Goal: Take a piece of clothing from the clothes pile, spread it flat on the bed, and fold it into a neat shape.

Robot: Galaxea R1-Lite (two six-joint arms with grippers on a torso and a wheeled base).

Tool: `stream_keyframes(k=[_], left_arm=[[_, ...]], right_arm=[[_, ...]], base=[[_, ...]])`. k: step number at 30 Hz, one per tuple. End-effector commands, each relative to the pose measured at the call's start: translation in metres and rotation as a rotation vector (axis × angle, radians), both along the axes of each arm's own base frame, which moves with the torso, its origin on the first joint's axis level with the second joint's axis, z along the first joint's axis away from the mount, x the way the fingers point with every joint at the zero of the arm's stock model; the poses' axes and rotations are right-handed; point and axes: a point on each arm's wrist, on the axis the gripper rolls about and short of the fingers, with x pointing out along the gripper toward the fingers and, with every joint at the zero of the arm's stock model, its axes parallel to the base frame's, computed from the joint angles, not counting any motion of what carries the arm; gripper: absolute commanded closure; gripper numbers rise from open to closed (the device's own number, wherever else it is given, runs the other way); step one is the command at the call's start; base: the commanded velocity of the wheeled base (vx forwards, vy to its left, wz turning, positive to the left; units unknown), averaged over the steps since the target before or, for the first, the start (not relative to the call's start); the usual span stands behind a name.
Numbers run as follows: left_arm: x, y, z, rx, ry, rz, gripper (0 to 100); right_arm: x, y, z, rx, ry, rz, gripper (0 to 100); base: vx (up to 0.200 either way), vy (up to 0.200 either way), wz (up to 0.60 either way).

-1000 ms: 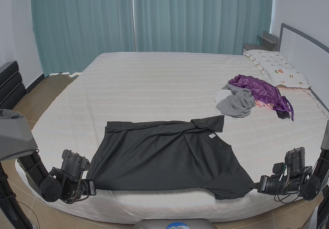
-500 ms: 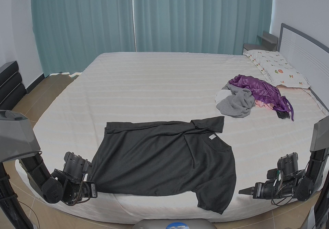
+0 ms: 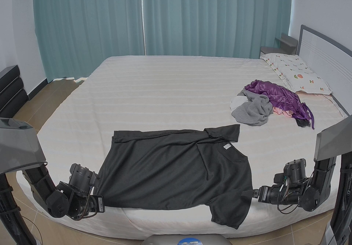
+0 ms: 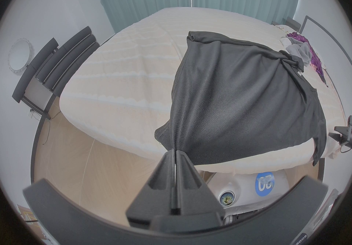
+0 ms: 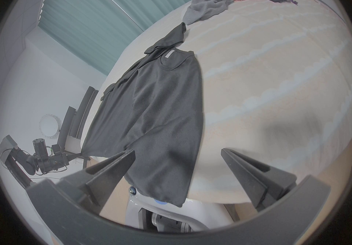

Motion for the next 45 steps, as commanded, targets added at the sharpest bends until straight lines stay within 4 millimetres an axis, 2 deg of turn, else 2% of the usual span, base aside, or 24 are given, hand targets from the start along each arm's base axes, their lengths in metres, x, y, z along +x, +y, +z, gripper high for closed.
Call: stream_keyframes(k=[1, 4, 5, 10, 14, 19, 32, 39, 44, 45], left_arm=[[0.000, 0.000, -0.002, 0.002, 0.009, 0.003, 100], [0.001, 0.000, -0.002, 0.001, 0.007, 0.003, 100], [0.001, 0.000, -0.002, 0.001, 0.007, 0.003, 100], [0.001, 0.000, -0.002, 0.000, 0.005, 0.004, 100], [0.001, 0.000, -0.004, 0.003, 0.016, 0.004, 100], [0.001, 0.000, -0.011, 0.009, 0.036, 0.006, 100], [-0.001, -0.001, -0.014, 0.014, 0.056, -0.001, 100], [-0.001, -0.005, -0.020, 0.018, 0.073, -0.014, 100], [0.008, -0.008, -0.021, -0.010, 0.048, 0.023, 100], [0.009, -0.009, -0.022, -0.015, 0.044, 0.030, 100]], right_arm=[[0.008, 0.008, -0.014, -0.006, 0.018, 0.015, 0], [0.009, 0.012, -0.015, -0.016, 0.017, 0.019, 0], [0.010, 0.012, -0.015, -0.021, 0.014, 0.015, 100], [0.010, 0.017, -0.023, -0.081, 0.012, 0.000, 100], [0.006, 0.015, -0.020, -0.093, 0.013, -0.007, 100], [0.001, 0.001, -0.007, -0.098, 0.002, -0.046, 100], [-0.029, -0.031, -0.006, -0.167, 0.048, -0.053, 100], [-0.029, -0.030, -0.015, -0.183, 0.058, -0.023, 100], [-0.028, -0.029, -0.020, -0.179, 0.040, -0.025, 100], [-0.028, -0.029, -0.021, -0.178, 0.042, -0.022, 0]], base=[[0.000, 0.000, 0.00], [0.000, 0.000, 0.00], [0.000, 0.000, 0.00], [0.000, 0.000, 0.00], [0.000, 0.000, 0.00], [0.000, 0.000, 0.00], [0.000, 0.000, 0.00], [0.000, 0.000, 0.00], [0.000, 0.000, 0.00], [0.000, 0.000, 0.00]])
